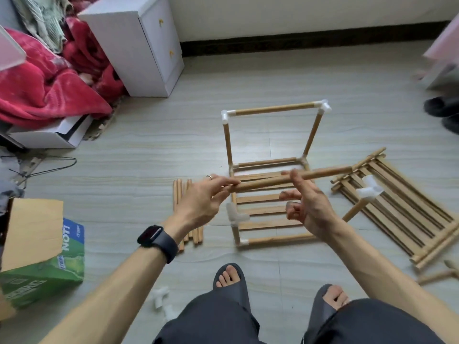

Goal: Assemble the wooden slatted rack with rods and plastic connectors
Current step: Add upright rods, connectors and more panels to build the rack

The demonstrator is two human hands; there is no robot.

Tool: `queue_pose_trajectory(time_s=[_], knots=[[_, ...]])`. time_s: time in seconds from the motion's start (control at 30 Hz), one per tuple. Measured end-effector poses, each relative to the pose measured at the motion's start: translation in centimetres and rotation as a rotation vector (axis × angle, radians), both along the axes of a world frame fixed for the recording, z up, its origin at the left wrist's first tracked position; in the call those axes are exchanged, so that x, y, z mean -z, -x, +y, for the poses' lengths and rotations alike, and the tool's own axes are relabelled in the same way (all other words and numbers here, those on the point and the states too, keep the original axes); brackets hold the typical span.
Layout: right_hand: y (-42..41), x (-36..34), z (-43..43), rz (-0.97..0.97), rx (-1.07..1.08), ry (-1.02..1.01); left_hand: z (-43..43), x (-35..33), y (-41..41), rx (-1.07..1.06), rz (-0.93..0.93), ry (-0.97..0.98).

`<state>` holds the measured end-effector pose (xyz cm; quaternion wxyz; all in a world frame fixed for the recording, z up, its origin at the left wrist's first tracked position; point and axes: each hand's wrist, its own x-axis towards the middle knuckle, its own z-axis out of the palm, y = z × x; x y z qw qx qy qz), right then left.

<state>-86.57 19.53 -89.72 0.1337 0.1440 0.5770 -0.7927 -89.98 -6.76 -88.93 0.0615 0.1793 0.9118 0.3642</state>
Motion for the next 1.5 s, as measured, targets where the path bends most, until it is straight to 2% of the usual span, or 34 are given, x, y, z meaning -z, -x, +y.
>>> queue_pose_trajectory(time_s=[0.07,0.13,0.23,0.3,0.5,0.77,0.93,1.17,1.27,1.37,1.5], knots=[[-1.0,-0.5,0.6,0.006,0.154,0.051,2.3,0.0,-0.4,0.014,0.051,-0.031],[-2.3,-0.4,1.8,0.021,0.302,0.011,3.9,0.9,-1.2,-0.172,0.019,-0.114],[-4.2,0.4,3.8,-0.015,0.458,0.018,5.6,2.5,-2.7,-0.458,-0.420,-0.331],[-5.4,1.1,4.9,-0.077,0.495,0.046,6.1,3.9,-3.4,-0.467,-0.569,-0.313],[-6.4,3.0,4.9,-0.157,0.465,0.155,6.2,4.9,-3.3,-0.448,-0.488,-0.448],[-5.8,3.8,4.6,-0.119,0.437,0.151,5.9,5.6,-4.0,-0.441,-0.429,-0.461],[-5.5,4.1,4.6,-0.114,0.408,0.180,6.4,5.7,-3.6,-0.514,-0.412,-0.486],[-5.2,5.3,3.8,-0.165,0.351,0.236,7.1,6.0,-3.8,-0.509,-0.397,-0.536],[-5.0,5.4,2.7,-0.104,0.338,0.201,7.2,6.3,-4.0,-0.604,-0.344,-0.577],[-4.2,4.8,2.2,-0.084,0.299,0.184,6.9,6.4,-4.0,-0.661,-0.277,-0.560],[-3.5,4.3,2.6,-0.131,0.251,0.181,6.7,6.3,-4.0,-0.628,-0.275,-0.535]])
